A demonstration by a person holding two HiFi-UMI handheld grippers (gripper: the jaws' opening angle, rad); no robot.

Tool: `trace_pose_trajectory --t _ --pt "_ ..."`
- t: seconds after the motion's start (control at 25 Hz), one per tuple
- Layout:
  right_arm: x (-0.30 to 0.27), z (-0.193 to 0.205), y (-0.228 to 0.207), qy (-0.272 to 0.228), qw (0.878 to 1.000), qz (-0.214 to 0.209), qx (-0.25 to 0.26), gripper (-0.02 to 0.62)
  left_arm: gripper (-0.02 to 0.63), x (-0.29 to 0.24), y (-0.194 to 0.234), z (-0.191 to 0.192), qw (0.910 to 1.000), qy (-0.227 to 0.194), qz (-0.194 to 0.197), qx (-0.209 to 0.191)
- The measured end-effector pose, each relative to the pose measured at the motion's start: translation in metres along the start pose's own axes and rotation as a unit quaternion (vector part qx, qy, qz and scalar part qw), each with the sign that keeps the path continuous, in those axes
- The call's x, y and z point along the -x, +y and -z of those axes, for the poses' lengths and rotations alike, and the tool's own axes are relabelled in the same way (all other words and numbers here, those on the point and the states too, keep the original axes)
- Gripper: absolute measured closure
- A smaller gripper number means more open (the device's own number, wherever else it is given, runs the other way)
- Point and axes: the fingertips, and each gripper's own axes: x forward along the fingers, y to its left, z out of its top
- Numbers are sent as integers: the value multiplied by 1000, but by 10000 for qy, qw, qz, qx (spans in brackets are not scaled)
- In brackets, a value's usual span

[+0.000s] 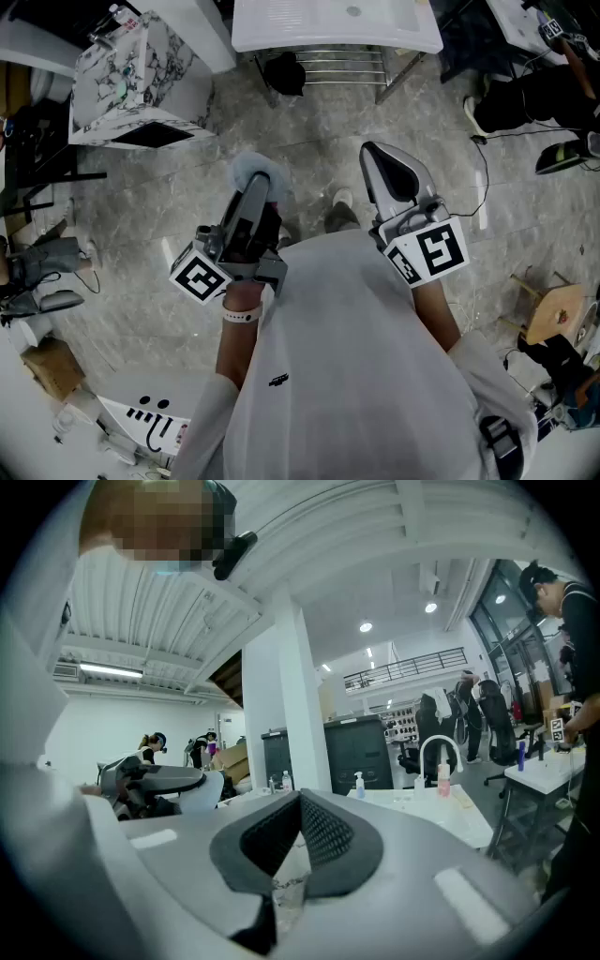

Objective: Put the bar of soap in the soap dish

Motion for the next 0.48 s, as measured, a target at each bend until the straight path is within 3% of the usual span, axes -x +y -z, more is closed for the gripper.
trace_pose_trajectory --t 0.48 --pt "21 -15 -128 -171 9998 7 -123 584 488 -109 -7 56 10000 -16 -95 -19"
